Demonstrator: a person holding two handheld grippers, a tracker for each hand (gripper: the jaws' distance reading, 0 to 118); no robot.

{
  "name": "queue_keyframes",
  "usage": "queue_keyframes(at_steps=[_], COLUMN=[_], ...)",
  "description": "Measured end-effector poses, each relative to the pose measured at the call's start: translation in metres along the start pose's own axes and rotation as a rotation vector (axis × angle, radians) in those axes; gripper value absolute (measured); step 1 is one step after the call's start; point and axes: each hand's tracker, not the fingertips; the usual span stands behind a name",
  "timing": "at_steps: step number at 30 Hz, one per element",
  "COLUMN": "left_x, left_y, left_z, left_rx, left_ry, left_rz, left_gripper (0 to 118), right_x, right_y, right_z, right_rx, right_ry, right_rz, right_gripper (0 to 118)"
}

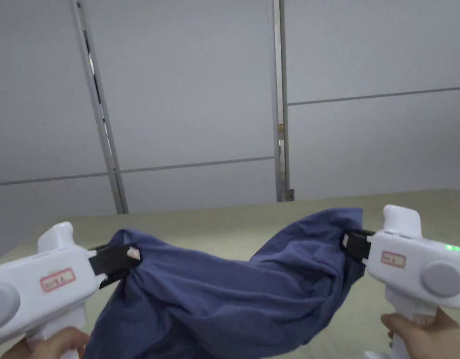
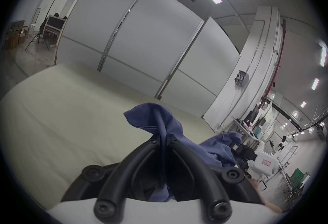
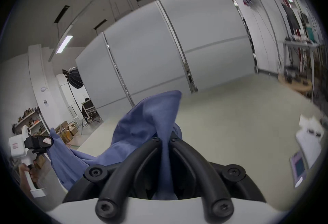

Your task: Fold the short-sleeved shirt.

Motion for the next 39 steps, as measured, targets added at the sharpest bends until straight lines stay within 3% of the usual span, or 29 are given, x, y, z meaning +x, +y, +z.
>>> queue_keyframes(at_steps=[3, 7, 9, 13, 15, 17, 21, 25, 28, 30, 32, 34, 35, 39], left_x=[0.005, 0.012, 0.015, 0.017, 0.009, -0.003, -0.041, -0.086, -0.107, -0.11, -0.111, -0.114, -0.118, -0.122], left_y=[0.056, 0.119, 0.136, 0.141, 0.13, 0.109, 0.036, -0.066, -0.136, -0.175, -0.203, -0.22, -0.221, -0.219], left_z=[-0.034, -0.076, -0.097, -0.128, -0.144, -0.159, -0.178, -0.177, -0.153, -0.121, -0.092, -0.06, -0.05, -0.024], left_rx=[0.027, 0.026, 0.022, -0.002, -0.012, -0.072, -0.204, -0.331, -0.425, -0.438, -0.457, -0.489, -0.525, -0.532], left_ry=[0.047, 0.09, 0.193, 0.202, 0.186, 0.201, 0.201, 0.207, 0.183, 0.185, 0.175, 0.179, 0.166, 0.146], left_rz=[-0.04, -0.045, -0.107, -0.178, -0.204, -0.22, -0.201, -0.149, -0.016, 0.019, -0.005, 0.013, 0.024, 0.123], left_gripper=[5, 5, 5, 5, 5, 5, 5, 5, 5, 5, 5, 5, 5, 5], right_x=[-0.012, -0.034, -0.04, -0.045, -0.04, -0.032, 0.005, 0.048, 0.076, 0.09, 0.096, 0.107, 0.099, 0.093], right_y=[0.05, 0.111, 0.13, 0.134, 0.12, 0.098, 0.019, -0.082, -0.152, -0.188, -0.208, -0.222, -0.223, -0.249], right_z=[-0.039, -0.066, -0.082, -0.113, -0.125, -0.138, -0.145, -0.117, -0.08, -0.052, -0.022, -0.001, 0.013, 0.03], right_rx=[0.016, 0.068, 0.068, 0.06, 0.038, 0.004, -0.139, -0.256, -0.38, -0.428, -0.456, -0.501, -0.516, -0.608], right_ry=[-0.026, -0.031, -0.034, -0.063, -0.047, -0.098, -0.097, -0.133, -0.146, -0.167, -0.179, -0.162, -0.168, -0.123], right_rz=[0.064, 0.074, 0.089, 0.221, 0.244, 0.289, 0.231, 0.237, 0.098, 0.097, 0.112, 0.006, -0.002, 0.035], right_gripper=[4, 4, 4, 4, 4, 4, 4, 4, 4, 4, 4, 4, 4, 4])
